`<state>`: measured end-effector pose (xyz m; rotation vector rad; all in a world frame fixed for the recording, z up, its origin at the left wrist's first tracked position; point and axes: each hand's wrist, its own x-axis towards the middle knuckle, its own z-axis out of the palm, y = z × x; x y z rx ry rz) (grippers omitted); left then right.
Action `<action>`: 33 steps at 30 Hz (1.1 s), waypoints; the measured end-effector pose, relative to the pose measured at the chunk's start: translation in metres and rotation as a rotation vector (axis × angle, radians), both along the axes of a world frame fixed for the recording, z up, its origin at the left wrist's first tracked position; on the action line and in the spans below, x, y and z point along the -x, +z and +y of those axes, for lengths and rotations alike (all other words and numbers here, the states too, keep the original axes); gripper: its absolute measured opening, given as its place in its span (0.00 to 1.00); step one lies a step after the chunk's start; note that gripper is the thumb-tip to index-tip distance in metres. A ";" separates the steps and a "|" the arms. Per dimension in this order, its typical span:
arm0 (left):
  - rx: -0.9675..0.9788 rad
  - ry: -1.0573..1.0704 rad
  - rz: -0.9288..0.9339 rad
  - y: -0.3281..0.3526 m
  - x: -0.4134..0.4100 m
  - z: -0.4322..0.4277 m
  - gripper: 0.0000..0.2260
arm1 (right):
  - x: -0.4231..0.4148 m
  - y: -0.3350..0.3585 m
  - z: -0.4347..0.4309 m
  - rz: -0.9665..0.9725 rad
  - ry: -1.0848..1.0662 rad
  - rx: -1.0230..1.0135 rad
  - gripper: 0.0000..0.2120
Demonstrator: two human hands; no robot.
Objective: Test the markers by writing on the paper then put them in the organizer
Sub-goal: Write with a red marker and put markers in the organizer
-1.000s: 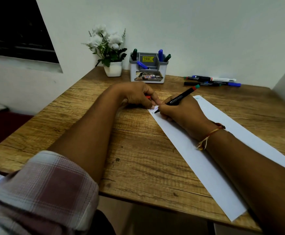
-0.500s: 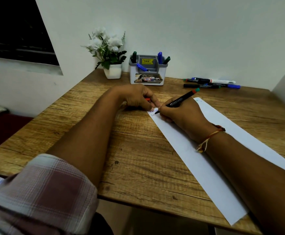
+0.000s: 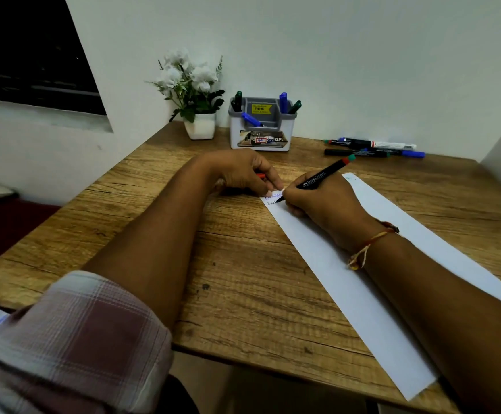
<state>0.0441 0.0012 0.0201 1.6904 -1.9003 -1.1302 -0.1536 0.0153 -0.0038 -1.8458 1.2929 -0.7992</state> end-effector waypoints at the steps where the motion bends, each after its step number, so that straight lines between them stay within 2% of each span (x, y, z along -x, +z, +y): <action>1: -0.002 0.004 0.006 0.000 0.000 0.000 0.12 | 0.000 0.000 0.000 0.001 -0.007 -0.003 0.05; 11: 0.000 0.009 0.010 0.000 0.000 0.001 0.12 | 0.000 0.001 0.001 0.021 -0.010 -0.003 0.06; 15: -0.005 0.015 0.013 0.001 0.001 0.003 0.13 | 0.000 0.002 0.003 0.043 -0.022 0.027 0.12; 18: 0.001 0.017 0.013 0.001 0.002 0.004 0.13 | 0.001 0.003 0.004 0.032 -0.040 0.024 0.14; 21: 0.009 0.013 0.002 0.001 0.003 0.005 0.13 | 0.000 0.003 0.004 0.019 -0.024 0.012 0.11; 29: 0.007 0.016 -0.005 0.003 0.004 0.006 0.12 | 0.001 0.005 0.005 0.028 -0.031 0.010 0.13; 33: 0.000 0.009 -0.003 0.002 0.004 0.005 0.12 | 0.000 0.004 0.005 0.005 -0.026 0.003 0.05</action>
